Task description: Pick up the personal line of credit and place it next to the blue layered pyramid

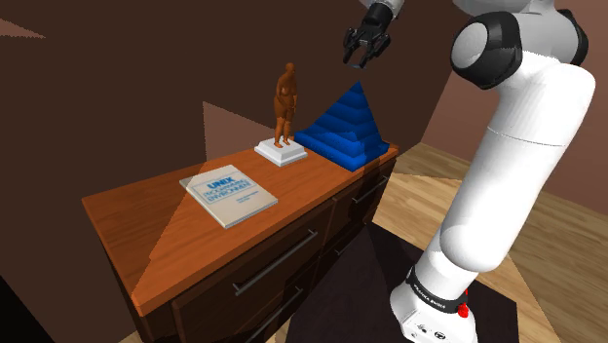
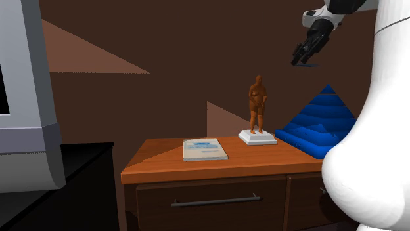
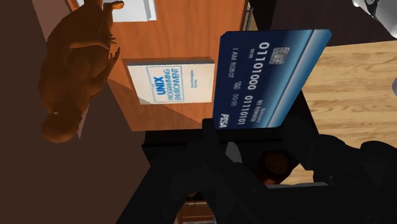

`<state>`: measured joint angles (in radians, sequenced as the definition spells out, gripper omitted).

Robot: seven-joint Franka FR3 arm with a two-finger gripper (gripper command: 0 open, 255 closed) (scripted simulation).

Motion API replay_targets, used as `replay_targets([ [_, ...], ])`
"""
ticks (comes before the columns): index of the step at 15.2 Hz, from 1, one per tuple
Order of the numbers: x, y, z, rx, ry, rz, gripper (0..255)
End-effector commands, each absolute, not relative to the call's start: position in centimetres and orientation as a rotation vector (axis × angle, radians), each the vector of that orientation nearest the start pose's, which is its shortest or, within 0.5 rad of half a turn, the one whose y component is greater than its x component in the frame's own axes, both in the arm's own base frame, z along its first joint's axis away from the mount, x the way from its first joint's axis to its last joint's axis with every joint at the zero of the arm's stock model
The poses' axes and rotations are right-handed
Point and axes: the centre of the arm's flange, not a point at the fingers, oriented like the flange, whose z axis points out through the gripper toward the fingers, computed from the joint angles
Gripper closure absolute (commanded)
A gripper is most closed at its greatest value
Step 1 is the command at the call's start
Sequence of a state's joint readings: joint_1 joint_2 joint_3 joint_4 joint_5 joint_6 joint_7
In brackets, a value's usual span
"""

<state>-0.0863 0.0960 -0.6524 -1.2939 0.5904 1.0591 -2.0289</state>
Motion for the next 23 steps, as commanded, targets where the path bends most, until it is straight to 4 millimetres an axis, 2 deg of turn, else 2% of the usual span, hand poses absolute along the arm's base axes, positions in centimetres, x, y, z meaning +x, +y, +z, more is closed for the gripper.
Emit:
replay_targets([
  [1, 44.4, -28.2, 68.3, -1.966, -1.829, -0.594, 255],
  [23, 44.4, -28.2, 56.7, -1.966, -1.829, -0.594, 255],
])
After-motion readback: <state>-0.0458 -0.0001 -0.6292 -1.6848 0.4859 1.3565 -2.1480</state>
